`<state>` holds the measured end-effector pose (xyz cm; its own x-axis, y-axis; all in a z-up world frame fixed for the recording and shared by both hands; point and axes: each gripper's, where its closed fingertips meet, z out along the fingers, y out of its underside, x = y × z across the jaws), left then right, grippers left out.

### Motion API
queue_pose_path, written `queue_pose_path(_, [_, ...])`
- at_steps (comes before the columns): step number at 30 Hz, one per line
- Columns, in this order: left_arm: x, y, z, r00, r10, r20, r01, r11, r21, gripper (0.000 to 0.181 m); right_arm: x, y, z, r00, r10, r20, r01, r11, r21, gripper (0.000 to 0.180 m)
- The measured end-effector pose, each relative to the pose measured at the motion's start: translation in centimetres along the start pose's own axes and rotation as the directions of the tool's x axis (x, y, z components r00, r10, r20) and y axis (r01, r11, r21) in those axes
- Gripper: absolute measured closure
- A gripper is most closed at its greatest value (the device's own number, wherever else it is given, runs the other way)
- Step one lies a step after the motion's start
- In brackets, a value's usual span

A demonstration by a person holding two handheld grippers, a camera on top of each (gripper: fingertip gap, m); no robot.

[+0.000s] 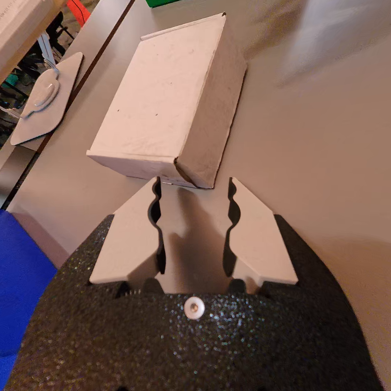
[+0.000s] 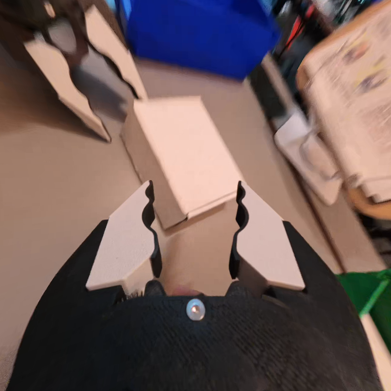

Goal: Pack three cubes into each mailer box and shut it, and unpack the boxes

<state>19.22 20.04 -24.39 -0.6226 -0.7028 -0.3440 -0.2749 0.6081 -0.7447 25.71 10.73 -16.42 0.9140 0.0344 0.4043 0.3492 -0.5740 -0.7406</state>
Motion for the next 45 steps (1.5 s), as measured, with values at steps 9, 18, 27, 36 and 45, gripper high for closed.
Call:
queue_pose_path(9, [-0.6, -0.1, -0.3, 0.999, -0.033, 0.034, 0.032, 0.999, 0.011, 0.131, 2.3, -3.6, 4.9, 0.973, -0.167, 0.161, 0.183, 0.979, -0.089, 0.124])
queue_pose_path(18, [-0.7, -0.5, -1.0, 0.996, -0.091, -0.004, 0.091, 0.994, 0.061, 0.165, 3.4, -1.9, 9.6, 0.966, -0.178, 0.187, 0.218, 0.95, -0.222, 0.18])
queue_pose_path(27, [2.2, -1.3, -1.8, 0.98, -0.051, -0.193, 0.072, 0.992, 0.105, 0.181, 2.7, -0.6, 10.5, 0.954, -0.211, 0.21, 0.261, 0.933, -0.247, 0.18])
queue_pose_path(36, [2.4, -0.2, 0.9, 0.99, -0.008, -0.144, 0.0, 0.999, -0.051, 0.181, 1.7, -0.7, 10.5, 0.919, -0.31, 0.242, 0.366, 0.9, -0.236, 0.18])
queue_pose_path(45, [2.1, -0.8, -0.1, 0.986, 0.005, -0.167, 0.001, 0.999, 0.032, 0.181, 2.0, -0.7, 10.6, 0.906, -0.345, 0.244, 0.41, 0.859, -0.308, 0.18])
